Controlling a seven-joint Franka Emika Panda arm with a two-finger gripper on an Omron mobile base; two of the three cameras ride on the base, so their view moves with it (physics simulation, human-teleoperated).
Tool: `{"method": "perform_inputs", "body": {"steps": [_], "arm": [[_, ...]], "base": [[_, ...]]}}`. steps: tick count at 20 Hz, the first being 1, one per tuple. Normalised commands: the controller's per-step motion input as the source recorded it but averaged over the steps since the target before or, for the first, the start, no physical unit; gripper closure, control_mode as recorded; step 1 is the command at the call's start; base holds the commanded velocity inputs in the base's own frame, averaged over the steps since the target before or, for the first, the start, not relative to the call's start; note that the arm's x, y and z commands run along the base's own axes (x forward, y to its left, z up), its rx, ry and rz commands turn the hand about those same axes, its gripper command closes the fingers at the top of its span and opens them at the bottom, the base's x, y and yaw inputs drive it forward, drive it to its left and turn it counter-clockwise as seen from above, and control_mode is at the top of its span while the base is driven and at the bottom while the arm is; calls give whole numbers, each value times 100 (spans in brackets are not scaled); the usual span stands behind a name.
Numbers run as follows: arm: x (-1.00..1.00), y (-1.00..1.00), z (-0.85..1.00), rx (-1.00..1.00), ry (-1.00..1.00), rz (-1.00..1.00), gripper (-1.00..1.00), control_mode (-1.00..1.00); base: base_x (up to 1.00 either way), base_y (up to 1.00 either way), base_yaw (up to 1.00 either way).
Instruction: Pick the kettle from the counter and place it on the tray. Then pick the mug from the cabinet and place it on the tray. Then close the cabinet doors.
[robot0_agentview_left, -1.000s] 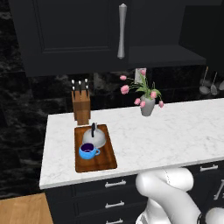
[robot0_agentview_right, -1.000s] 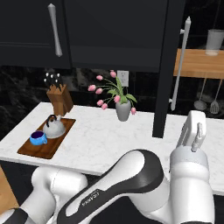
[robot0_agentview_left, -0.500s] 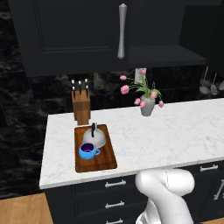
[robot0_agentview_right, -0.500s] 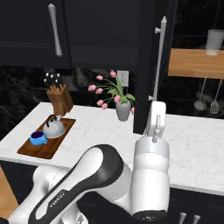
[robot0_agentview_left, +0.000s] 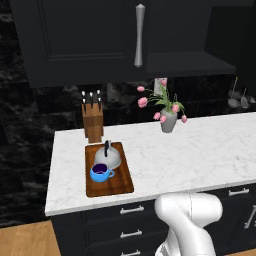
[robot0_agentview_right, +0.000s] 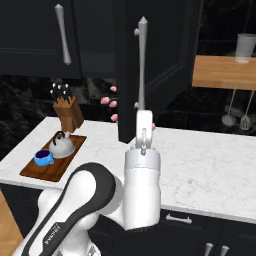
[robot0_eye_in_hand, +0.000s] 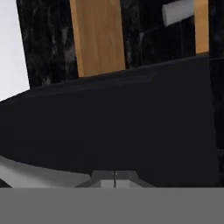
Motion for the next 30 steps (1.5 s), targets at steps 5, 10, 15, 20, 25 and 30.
{"method": "perform_inputs", "body": {"steps": [5,10,15,20,25,30], "arm": [[28,77,53,0,-13,38,100,-100],[29,68,48,0,-9,30,100,-100],[2,53,46,0,-1,1,100,-100],[8,52,33,-4,20,-8,100,-100],[42,28,31,-12,55,-5,100,-100],[93,19,2,-4,52,0,100,-100]], "base": [[0,0,0],[0,0,0],[0,0,0],[0,0,0],[0,0,0],[0,0,0]]}}
